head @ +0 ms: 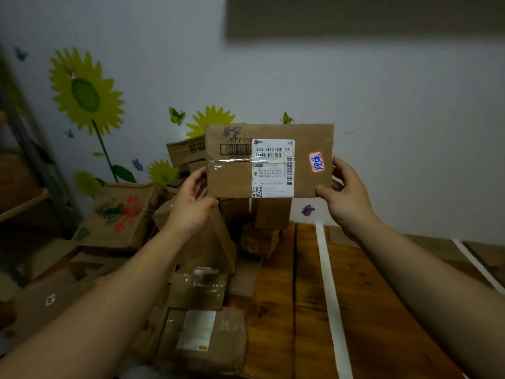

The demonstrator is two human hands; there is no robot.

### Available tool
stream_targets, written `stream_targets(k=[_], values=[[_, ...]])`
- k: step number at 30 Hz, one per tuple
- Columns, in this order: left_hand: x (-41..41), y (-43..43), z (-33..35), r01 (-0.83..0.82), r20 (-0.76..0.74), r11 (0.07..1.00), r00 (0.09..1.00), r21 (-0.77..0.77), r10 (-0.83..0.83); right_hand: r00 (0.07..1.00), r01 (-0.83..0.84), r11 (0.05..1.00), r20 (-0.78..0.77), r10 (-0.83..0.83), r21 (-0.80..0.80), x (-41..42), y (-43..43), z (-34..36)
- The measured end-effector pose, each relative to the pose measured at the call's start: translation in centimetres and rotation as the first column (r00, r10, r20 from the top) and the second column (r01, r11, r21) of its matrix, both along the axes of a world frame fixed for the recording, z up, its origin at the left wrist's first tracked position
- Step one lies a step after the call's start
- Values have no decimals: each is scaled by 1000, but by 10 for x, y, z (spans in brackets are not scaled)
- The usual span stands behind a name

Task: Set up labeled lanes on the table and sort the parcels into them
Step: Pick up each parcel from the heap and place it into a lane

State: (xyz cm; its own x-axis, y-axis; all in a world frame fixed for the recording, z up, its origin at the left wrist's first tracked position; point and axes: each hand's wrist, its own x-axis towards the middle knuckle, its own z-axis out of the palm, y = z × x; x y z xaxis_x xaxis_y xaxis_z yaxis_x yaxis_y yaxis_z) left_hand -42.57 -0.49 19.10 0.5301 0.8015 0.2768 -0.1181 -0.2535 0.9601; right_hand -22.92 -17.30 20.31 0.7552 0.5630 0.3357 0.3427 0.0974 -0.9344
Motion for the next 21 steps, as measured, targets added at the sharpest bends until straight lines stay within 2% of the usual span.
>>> stream_targets(k=[7,21], values=[[-7,-24,11,110,14,993,994,36,-111,995,102,994,-9,-102,30,-18,-48,9],[3,-84,-16,298,72,948,954,-109,-291,948,317,946,7,-317,-67,-32,-133,-8]])
